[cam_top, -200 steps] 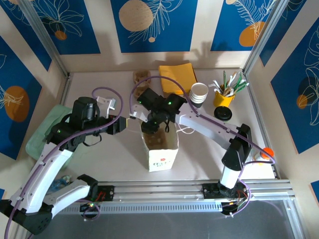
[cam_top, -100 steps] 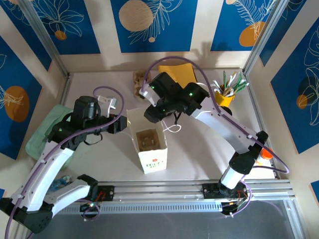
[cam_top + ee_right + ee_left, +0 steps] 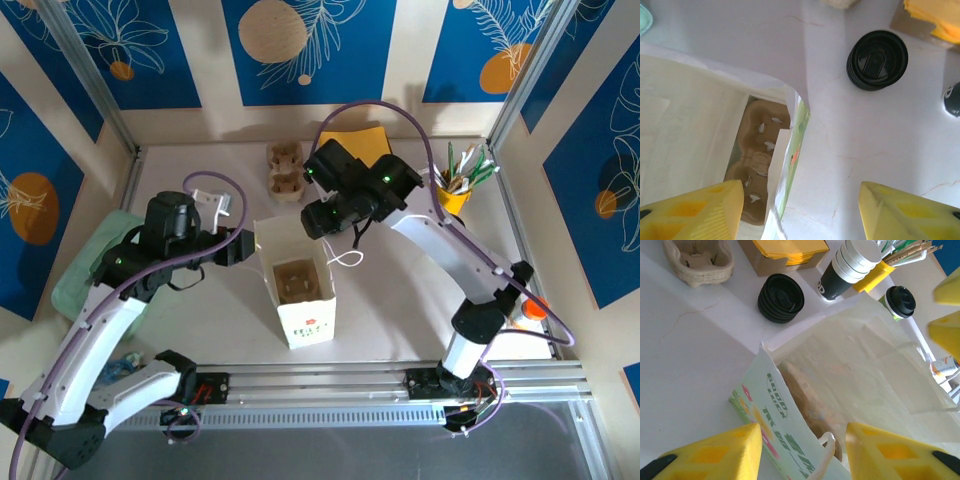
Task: Pack the takeout coffee
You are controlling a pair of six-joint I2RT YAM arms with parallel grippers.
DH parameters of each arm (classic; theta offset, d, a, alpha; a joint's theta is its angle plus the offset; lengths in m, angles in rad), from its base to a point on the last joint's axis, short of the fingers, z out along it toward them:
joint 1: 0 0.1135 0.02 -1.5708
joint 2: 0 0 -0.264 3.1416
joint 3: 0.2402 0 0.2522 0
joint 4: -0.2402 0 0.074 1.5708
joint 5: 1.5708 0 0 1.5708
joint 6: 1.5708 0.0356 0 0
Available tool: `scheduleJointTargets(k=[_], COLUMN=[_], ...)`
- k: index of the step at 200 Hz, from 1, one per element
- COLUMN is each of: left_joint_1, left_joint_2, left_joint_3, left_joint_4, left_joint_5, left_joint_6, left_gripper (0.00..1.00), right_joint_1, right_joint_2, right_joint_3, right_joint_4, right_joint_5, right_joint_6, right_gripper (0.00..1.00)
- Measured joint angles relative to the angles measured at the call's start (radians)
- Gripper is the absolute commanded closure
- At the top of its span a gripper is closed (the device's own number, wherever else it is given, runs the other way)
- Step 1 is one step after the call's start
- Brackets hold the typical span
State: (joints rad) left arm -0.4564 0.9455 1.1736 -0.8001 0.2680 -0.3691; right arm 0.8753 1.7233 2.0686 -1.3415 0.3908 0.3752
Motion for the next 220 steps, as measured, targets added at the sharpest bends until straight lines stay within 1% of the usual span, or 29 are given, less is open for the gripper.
scheduleJointTargets(k=[16,30,70,101,134,143,174,220], left_joint_1=[0.000,0.000,0.000,0.000,0.000,0.000,0.000,0.000], left_joint_2=[-0.005,-0.010,-0.022,-0.060,-0.157,-0.180,-0.237,-0.258], left_joint_3=[0.002,0.002,0.002,0.002,0.002,0.002,0.002,-0.006], left_joint_4=[0.000,0.000,-0.001,0.000,0.014,0.018,0.032,0.059], left_joint_5=[-0.005,-0.008,-0.020,-0.064,-0.129,-0.149,-0.209,-0.255], left_joint_6=[0.000,0.000,0.000,0.001,0.002,0.004,0.010,0.012], left_gripper=[0.51,0.51,0.51,0.50,0.48,0.48,0.47,0.46], right_joint_1=[-0.010,-0.018,-0.039,-0.040,-0.040,-0.037,-0.014,0.023], right_joint_2=[0.027,0.048,0.084,0.085,0.050,0.025,-0.104,-0.296], right_joint_3=[-0.019,-0.037,-0.071,-0.092,-0.158,-0.182,-0.279,-0.437], right_joint_4=[0.006,0.017,0.070,0.118,0.187,0.204,0.291,0.461], right_joint_5=[-0.024,-0.046,-0.103,-0.125,-0.130,-0.129,-0.113,-0.080], right_joint_6=[0.027,0.045,0.074,0.076,0.090,0.095,0.106,0.104], right_gripper=[0.41,0.47,0.75,0.90,0.97,0.97,1.00,1.00])
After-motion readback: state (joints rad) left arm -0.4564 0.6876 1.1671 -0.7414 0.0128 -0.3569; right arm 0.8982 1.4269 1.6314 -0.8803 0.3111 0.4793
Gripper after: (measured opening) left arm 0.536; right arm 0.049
